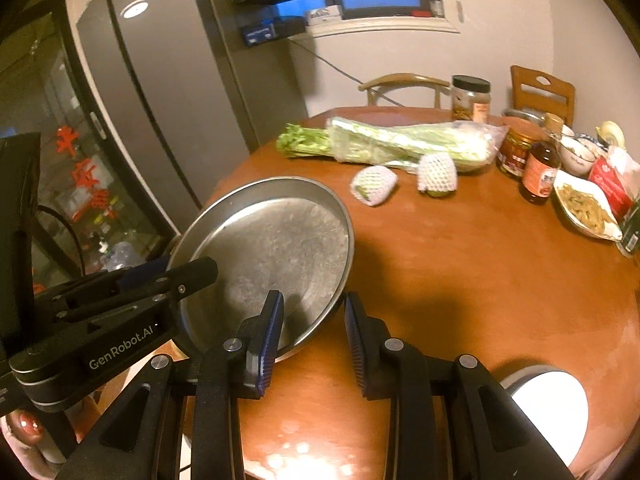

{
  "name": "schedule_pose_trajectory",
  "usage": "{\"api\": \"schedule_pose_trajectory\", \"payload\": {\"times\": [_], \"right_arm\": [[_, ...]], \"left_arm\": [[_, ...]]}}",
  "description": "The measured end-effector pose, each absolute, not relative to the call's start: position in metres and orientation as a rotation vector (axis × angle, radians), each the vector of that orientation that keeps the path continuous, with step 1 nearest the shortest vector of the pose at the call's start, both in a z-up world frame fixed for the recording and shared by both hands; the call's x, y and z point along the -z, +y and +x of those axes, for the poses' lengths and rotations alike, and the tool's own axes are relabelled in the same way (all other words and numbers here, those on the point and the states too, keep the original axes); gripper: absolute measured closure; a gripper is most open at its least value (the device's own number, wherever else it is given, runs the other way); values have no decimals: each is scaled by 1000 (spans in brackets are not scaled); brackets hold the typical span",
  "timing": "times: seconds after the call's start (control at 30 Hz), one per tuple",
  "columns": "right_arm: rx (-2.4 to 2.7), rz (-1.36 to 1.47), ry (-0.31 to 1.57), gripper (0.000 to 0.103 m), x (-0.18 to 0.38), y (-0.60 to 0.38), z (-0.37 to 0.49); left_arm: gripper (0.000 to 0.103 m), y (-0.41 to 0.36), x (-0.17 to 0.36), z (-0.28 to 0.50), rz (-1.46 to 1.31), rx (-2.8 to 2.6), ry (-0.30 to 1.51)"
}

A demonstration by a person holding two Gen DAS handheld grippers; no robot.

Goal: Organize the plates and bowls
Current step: 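Carry the metal tray onto the scallop plate stack and lower it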

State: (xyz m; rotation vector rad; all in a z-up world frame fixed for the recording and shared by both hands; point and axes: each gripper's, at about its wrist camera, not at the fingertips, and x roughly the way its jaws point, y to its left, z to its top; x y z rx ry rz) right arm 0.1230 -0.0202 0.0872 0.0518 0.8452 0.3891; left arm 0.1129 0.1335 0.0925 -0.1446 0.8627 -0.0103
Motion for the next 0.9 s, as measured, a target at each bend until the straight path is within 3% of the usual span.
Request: {"api": "schedule_pose_trajectory", "payload": {"times": [0.9], "right_arm": [[-444,-92,913,71,-49,47,137]], "left_arm": [[69,185,-38,107,-187,-76,936]]}}
